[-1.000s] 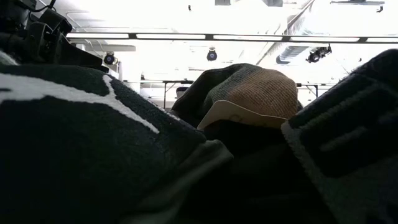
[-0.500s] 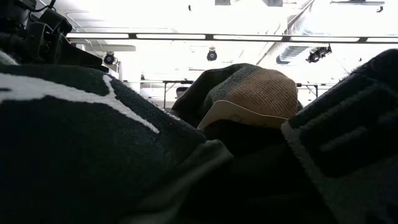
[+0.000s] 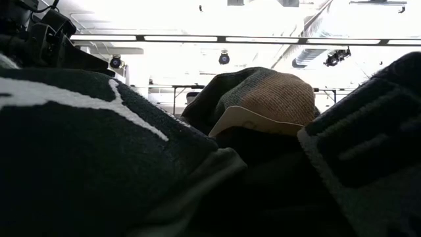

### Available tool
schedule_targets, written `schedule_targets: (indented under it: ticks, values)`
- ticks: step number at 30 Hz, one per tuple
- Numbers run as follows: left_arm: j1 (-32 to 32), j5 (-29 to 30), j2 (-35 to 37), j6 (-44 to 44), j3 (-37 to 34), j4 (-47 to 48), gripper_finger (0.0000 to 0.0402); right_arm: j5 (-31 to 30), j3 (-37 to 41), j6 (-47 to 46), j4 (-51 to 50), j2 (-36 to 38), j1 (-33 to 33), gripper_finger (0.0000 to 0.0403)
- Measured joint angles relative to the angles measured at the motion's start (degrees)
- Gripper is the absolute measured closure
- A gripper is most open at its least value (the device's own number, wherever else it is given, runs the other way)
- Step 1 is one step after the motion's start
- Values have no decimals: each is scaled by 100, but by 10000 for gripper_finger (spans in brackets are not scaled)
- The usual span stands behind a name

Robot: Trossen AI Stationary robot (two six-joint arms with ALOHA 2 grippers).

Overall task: Pick & Place Cloths
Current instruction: Put the black boxer shorts into the transparent bin

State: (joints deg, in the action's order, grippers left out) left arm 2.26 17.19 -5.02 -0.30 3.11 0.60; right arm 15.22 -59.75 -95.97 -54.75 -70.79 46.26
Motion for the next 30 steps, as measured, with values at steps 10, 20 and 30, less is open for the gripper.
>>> schedule_targets:
  ticks: [10,20,30]
  values:
    - [0,0,0,0,0,0,96,-98,0,42,-24,635,-497,151]
    - [0,0,0,0,0,0,96,54,0,1019,398,704,-1422,152]
    - [0,0,0,0,0,0,96,1065,0,2921,1441,130,-2365,152]
